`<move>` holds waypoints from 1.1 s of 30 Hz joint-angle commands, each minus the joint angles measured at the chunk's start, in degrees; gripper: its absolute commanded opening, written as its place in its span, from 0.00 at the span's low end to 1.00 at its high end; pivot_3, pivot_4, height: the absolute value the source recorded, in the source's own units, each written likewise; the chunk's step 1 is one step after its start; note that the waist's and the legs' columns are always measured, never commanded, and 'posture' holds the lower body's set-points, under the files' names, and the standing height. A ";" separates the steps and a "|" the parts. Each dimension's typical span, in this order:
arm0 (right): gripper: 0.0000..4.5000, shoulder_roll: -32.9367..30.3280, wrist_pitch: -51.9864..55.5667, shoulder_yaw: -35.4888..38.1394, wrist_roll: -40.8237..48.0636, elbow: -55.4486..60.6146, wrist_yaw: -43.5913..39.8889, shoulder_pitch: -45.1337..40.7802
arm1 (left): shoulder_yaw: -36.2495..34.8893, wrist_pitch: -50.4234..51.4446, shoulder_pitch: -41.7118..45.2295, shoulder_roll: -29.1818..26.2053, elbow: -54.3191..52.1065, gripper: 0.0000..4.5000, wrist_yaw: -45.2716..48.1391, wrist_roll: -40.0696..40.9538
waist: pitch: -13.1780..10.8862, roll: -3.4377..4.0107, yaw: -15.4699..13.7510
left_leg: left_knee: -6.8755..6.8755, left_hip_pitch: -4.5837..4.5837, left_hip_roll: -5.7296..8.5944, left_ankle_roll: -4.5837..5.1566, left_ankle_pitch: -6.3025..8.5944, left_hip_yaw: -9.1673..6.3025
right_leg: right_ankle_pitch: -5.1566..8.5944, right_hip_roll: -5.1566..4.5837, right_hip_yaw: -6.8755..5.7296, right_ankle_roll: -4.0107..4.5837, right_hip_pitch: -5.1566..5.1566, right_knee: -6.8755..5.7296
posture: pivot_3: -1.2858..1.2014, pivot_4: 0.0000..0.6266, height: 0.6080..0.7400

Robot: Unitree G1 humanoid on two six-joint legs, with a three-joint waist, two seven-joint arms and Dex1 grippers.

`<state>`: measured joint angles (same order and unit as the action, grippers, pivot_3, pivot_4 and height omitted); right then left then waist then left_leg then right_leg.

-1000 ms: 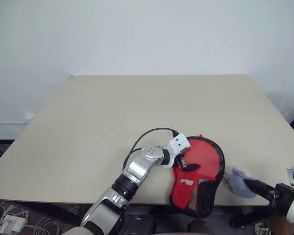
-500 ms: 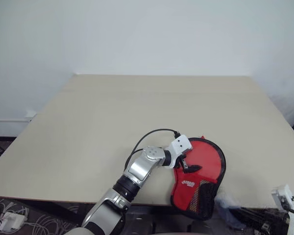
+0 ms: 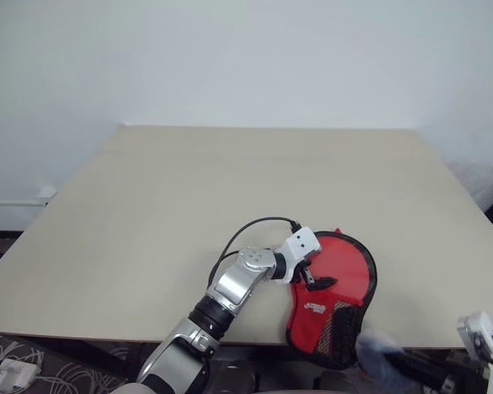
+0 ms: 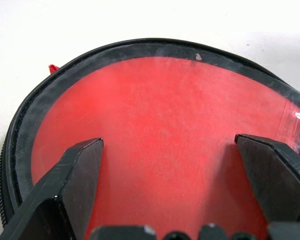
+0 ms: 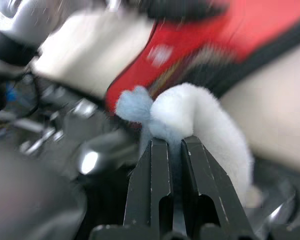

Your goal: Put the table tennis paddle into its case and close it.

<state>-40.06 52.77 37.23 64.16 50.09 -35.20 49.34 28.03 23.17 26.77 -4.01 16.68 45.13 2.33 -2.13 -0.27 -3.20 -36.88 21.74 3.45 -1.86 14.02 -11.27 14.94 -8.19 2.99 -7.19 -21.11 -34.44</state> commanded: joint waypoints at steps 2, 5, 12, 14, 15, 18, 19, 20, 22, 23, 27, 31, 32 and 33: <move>0.02 1.19 -1.31 -3.23 0.18 0.14 3.73 -2.69 | 4.19 4.76 -3.78 -0.97 6.82 1.00 1.96 -2.21 | 0.02 0.01 -0.09 | 0.02 -0.01 0.00 -0.01 0.01 -0.02 | 0.00 0.00 -0.03 0.00 0.04 0.00 | 0.52 0.00 1.00; 0.02 4.72 -2.90 -6.29 -1.55 -2.96 8.84 -7.33 | 3.84 4.59 -3.58 -1.33 6.92 1.00 1.87 -2.46 | 0.06 -0.05 -0.24 | 0.03 -0.04 -0.03 -0.03 0.05 -0.01 | 0.00 0.02 -0.04 0.00 0.05 0.00 | 0.52 0.00 1.00; 0.02 12.17 -6.29 -11.26 -6.56 -8.18 16.76 -14.70 | 2.95 4.36 -3.18 -1.93 7.12 1.00 1.49 -2.90 | 0.12 0.05 -0.24 | 0.08 -0.11 -0.09 -0.05 0.06 0.01 | -0.01 0.03 -0.06 0.01 0.04 -0.05 | 0.52 0.00 1.00; 0.02 13.02 -6.91 -12.19 -8.82 -10.14 18.00 -16.54 | 2.59 4.30 -3.10 -2.05 7.12 1.00 1.14 -2.97 | 0.12 0.07 -0.19 | 0.09 -0.13 -0.10 -0.05 0.06 0.01 | -0.01 0.03 -0.05 0.01 0.04 -0.09 | 0.52 0.00 1.00; 0.02 13.25 -7.05 -12.89 -10.00 -11.03 18.53 -17.41 | 2.46 4.24 -3.08 -2.10 7.11 1.00 0.95 -3.01 | 0.13 0.08 -0.17 | 0.08 -0.13 -0.10 -0.05 0.06 0.03 | -0.01 0.03 -0.03 0.01 0.02 -0.11 | 0.52 0.00 1.00; 0.02 13.73 -7.45 -14.27 -12.59 -12.91 20.20 -19.69 | 2.25 4.07 -2.98 -2.27 7.19 1.00 0.63 -3.06 | 0.16 0.12 0.12 | 0.08 -0.14 -0.13 -0.05 0.06 0.04 | -0.01 0.04 -0.05 0.01 -0.02 -0.14 | 0.52 0.00 1.00; 0.02 14.26 -7.68 -13.95 -13.18 -14.42 21.05 -20.68 | 2.16 4.04 -2.97 -2.31 7.21 1.00 0.53 -3.06 | 0.16 0.12 0.24 | 0.08 -0.14 -0.13 -0.05 0.06 0.05 | -0.01 0.04 -0.05 0.01 -0.04 -0.16 | 0.52 0.00 1.00; 0.02 14.67 -7.80 -13.67 -13.55 -15.50 21.62 -21.38 | 2.09 4.02 -2.95 -2.35 7.22 1.00 0.47 -3.06 | 0.17 0.13 0.30 | 0.08 -0.15 -0.15 -0.05 0.06 0.05 | -0.01 0.04 -0.05 0.01 -0.04 -0.16 | 0.52 0.00 1.00; 0.02 15.30 -7.89 -12.80 -14.32 -17.55 22.82 -22.75 | 1.95 4.01 -2.86 -2.42 7.33 1.00 0.45 -3.02 | 0.18 0.14 0.46 | 0.07 -0.14 -0.15 -0.05 0.06 0.06 | -0.01 0.04 -0.06 0.01 -0.06 -0.16 | 0.52 0.00 1.00; 0.02 15.39 -7.97 -12.64 -14.84 -18.14 23.16 -23.19 | 1.90 3.98 -2.81 -2.46 7.41 1.00 0.47 -3.00 | 0.19 0.17 0.51 | 0.07 -0.14 -0.15 -0.05 0.06 0.06 | -0.01 0.04 -0.05 0.01 -0.06 -0.15 | 0.52 0.00 1.00; 0.28 15.45 -8.16 -13.50 -15.36 -17.99 21.96 -23.36 | 1.55 3.93 -2.69 -2.55 7.58 1.00 0.34 -3.00 | 0.24 0.20 0.55 | 0.07 -0.14 -0.15 -0.05 0.06 0.08 | -0.01 0.04 -0.05 0.01 -0.06 -0.16 | 0.52 0.00 1.00; 0.61 16.83 -9.79 -13.17 -15.30 -17.62 21.56 -23.86 | 1.36 3.83 -2.49 -2.60 7.84 1.00 0.43 -3.06 | 0.24 0.24 0.55 | 0.08 -0.15 -0.16 -0.05 0.06 0.06 | -0.01 0.04 -0.05 0.01 -0.09 -0.27 | 0.52 0.00 1.00; 0.68 17.49 -11.36 -12.26 -15.38 -17.49 21.48 -24.28 | 1.33 3.77 -2.44 -2.60 7.89 1.00 0.44 -3.10 | 0.24 0.28 0.55 | 0.08 -0.16 -0.16 -0.05 0.06 0.06 | -0.01 0.04 -0.05 0.01 -0.11 -0.30 | 0.52 0.00 1.00; 0.68 18.28 -12.91 -11.08 -15.27 -17.61 21.78 -24.92 | 1.29 3.66 -2.37 -2.62 7.96 1.00 0.45 -3.15 | 0.24 0.31 0.55 | 0.08 -0.16 -0.16 -0.05 0.06 0.06 | -0.01 0.04 -0.05 0.01 -0.11 -0.30 | 0.52 0.00 1.00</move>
<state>-22.17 42.68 24.05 49.07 31.80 -13.84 25.84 27.02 23.17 27.24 -4.78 17.28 45.68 1.87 -1.90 0.05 -2.64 -36.80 21.58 3.29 -1.92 14.08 -11.22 14.93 -8.14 2.94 -7.18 -21.23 -34.75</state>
